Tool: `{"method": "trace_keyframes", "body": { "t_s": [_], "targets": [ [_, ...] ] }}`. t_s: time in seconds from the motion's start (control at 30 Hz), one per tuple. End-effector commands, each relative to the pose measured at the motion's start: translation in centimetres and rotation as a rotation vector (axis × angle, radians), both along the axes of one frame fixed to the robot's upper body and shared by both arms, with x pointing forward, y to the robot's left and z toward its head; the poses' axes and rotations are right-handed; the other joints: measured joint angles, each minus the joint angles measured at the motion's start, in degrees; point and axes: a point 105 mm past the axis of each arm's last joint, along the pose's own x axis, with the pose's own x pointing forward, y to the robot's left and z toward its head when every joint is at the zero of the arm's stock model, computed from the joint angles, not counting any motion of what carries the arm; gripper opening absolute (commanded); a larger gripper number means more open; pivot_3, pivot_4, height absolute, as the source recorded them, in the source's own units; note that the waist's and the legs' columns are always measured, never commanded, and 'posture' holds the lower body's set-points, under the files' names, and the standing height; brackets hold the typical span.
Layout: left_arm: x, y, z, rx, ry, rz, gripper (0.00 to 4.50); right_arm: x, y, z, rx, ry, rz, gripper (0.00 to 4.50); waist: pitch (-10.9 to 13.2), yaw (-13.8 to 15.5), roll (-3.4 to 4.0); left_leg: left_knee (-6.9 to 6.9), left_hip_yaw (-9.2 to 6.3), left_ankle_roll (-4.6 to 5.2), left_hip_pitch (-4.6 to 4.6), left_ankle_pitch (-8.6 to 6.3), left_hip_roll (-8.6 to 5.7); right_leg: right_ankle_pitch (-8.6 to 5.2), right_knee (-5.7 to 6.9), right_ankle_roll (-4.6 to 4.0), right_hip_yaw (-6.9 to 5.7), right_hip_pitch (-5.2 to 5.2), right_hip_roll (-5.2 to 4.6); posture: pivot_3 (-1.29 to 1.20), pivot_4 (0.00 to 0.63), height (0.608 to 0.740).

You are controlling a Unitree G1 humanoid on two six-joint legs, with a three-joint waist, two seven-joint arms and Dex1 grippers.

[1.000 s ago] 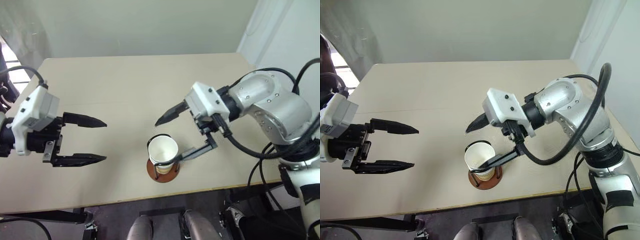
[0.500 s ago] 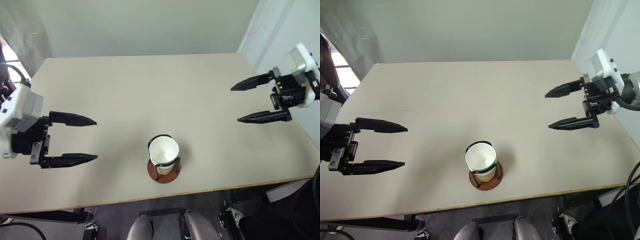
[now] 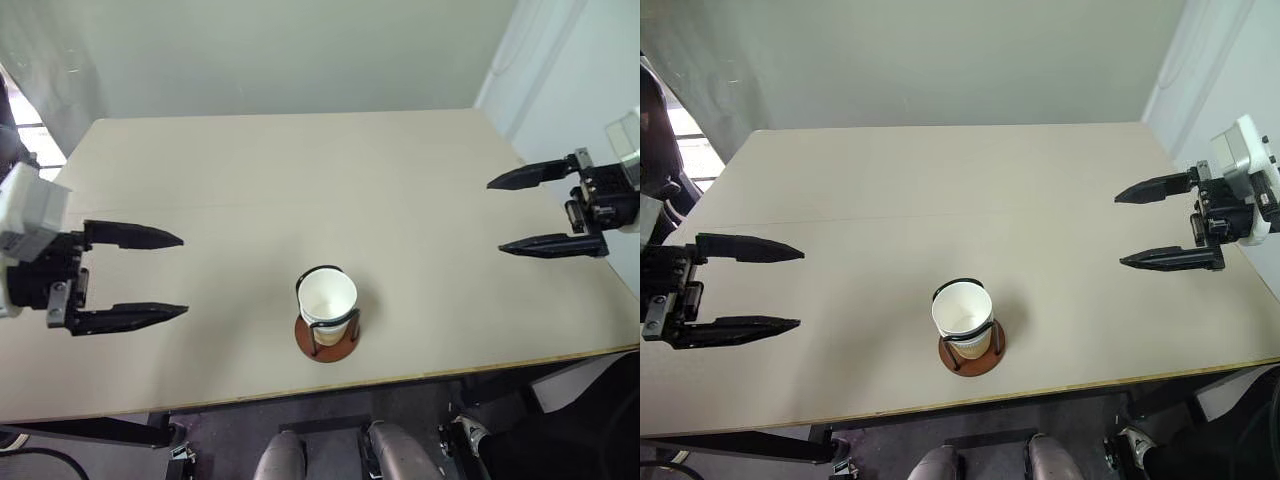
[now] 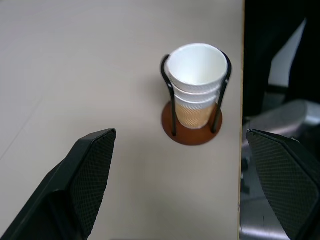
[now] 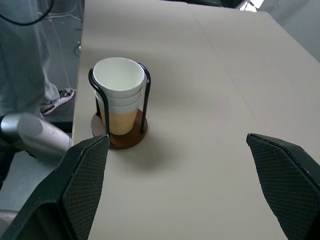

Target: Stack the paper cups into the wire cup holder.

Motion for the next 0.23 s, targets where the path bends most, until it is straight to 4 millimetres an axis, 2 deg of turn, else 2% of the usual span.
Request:
{"method": "trace_keyframes", "body": {
  "t_s": [0.03,0.23],
  "targets": [
    [-0.33,0.57,0.69,-0.008,-0.041,0.024,4.5,-0.9,0.29,1.82,0.035,-0.061,0.035,4.47,0.0,0.0,0.0,0.0,0.0,0.0,0.0,0.0,0.0,0.0,-0.01,0.0,0.0,0.0,0.0,0.0,0.15,0.74],
    [-0.51,0.57,0.43,-0.016,-0.035,0.017,4.5,-1.77,0.92,2.56,0.089,-0.048,0.08,4.47,0.0,0.0,0.0,-0.01,0.01,0.02,-0.03,-0.02,-0.01,-0.01,-0.05,0.0,0.02,-0.02,0.0,0.0,0.15,0.74]
  ]
}}
